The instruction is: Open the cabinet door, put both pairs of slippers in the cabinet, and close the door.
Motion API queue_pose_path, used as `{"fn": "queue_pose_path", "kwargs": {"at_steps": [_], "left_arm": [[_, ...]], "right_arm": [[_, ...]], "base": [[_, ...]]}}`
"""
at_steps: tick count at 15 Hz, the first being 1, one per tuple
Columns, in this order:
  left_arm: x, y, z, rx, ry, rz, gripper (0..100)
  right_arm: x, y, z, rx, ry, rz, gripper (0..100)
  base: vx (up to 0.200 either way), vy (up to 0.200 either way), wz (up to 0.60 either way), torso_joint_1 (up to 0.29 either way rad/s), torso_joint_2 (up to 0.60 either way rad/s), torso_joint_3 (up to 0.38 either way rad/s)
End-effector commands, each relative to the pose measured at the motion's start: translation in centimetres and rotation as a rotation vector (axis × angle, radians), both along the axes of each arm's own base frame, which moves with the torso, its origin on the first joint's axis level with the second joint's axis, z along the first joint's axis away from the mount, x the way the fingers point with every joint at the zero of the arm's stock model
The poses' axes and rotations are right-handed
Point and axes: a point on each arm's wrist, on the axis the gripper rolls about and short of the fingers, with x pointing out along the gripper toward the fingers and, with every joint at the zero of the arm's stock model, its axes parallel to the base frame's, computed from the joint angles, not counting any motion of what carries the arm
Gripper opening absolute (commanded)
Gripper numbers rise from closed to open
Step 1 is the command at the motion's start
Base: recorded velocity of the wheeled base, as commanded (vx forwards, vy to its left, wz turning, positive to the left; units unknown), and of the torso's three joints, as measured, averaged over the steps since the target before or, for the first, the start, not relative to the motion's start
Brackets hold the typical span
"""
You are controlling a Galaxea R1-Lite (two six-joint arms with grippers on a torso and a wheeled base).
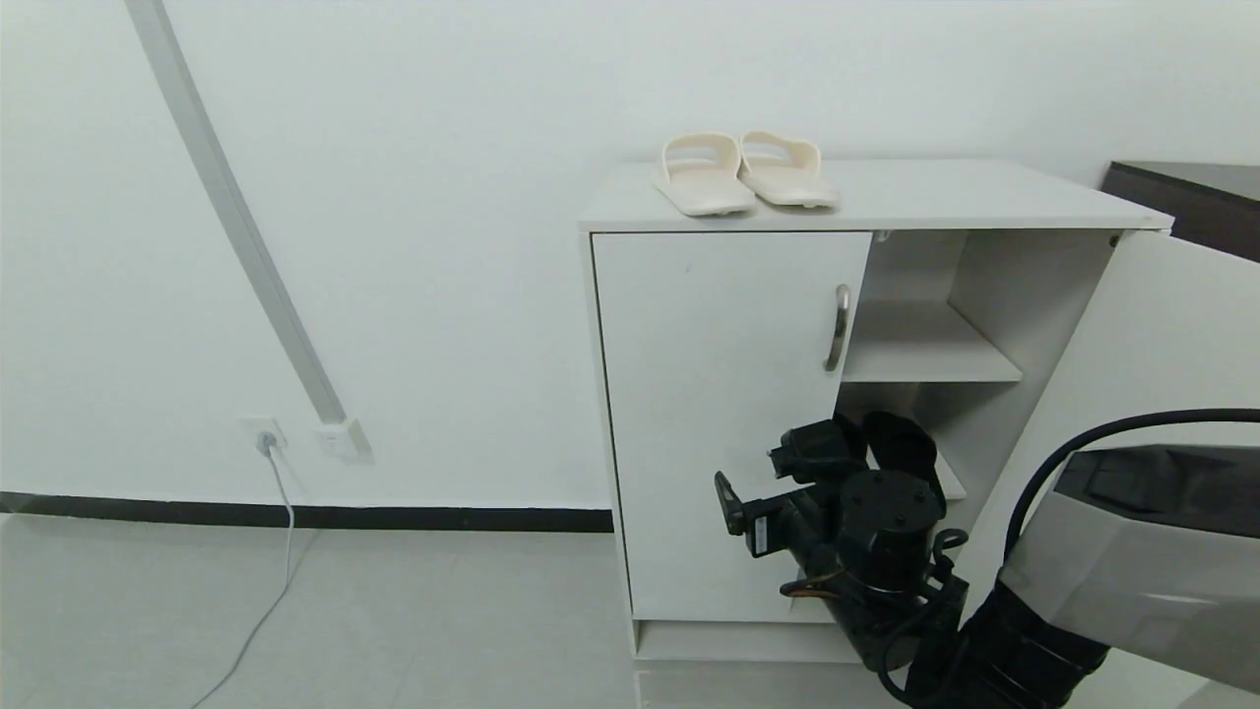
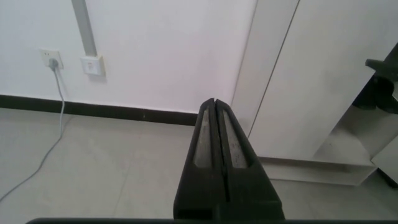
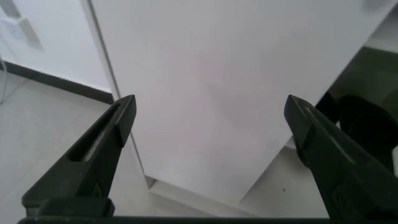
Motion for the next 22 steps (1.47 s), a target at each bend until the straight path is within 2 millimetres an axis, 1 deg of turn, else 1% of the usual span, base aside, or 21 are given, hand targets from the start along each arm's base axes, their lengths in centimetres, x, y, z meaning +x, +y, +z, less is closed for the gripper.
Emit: {"fn": "queue_pose_path", "kwargs": {"at_steps": [1,11,22], "left_arm": [[0.01,0.00,-0.01,-0.001,0.002,0.000,0],[0.01,0.00,-0.01,-0.001,0.002,0.000,0],[0.01,0.00,-0.01,0.001,0.002,0.000,0]], "right_arm": [[-0.04,0.08,-0.11,-0.002,0.002,0.003,100],[-0.07,0.05,-0.22,-0.005,0.005,0.003,100],[-0.07,0.06,-0.22,-0.005,0.005,0.004,100]], "base": [[0.000,0.000,0.00,0.110,-0.47,-0.354],[0.000,0.000,0.00,0.159,-0.48,-0.322],[0.000,0.000,0.00,0.227,-0.54,-0.319]]}}
